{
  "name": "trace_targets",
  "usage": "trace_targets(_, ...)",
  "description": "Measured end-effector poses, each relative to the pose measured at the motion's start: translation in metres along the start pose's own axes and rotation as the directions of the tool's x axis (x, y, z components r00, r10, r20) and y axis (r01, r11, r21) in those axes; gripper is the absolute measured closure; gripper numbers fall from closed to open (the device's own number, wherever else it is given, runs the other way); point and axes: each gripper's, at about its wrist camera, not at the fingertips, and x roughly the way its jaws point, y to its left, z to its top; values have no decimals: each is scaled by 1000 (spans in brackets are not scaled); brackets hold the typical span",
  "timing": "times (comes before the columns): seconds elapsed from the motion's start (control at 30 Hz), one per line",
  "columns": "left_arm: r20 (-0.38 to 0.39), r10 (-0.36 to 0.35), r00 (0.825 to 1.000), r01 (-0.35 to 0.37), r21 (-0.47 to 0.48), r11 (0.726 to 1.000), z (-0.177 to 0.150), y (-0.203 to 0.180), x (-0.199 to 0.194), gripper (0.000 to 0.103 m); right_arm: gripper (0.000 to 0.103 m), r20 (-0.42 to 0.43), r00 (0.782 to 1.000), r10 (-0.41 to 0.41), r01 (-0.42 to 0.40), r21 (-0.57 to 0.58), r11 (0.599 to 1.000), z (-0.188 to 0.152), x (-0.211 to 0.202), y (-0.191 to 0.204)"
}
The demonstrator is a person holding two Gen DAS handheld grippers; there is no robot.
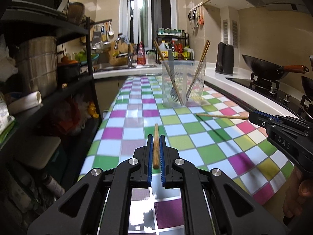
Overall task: Organize utensils
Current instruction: 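Lift both chopsticks upright and carry them with both tools over the holder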
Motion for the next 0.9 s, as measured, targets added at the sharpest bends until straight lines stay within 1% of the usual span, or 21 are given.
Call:
trace_targets(0.3,66,-9,998,7,19,1000,27,3,-15,97,98,91,996,8,-4,-40,999,27,-22,2)
trace_targets(0.4,93,-15,996,12,28,1000,44,5,-19,97,98,122,992,18,-13,-43,999,40,-29,-1)
trace_targets(0.53,100,-38,994,36,24,999,68,10,-19,97,98,153,988,29,-22,-47,999,57,-34,-4)
trace_targets(0.73,45,-97,994,98,-14,995,103,20,-11,97,98,174,983,56,-50,-42,998,86,-37,-7)
trace_targets(0.9,-9,-143,990,143,-45,989,128,28,2,97,98,146,985,87,-82,-42,996,115,-37,-10)
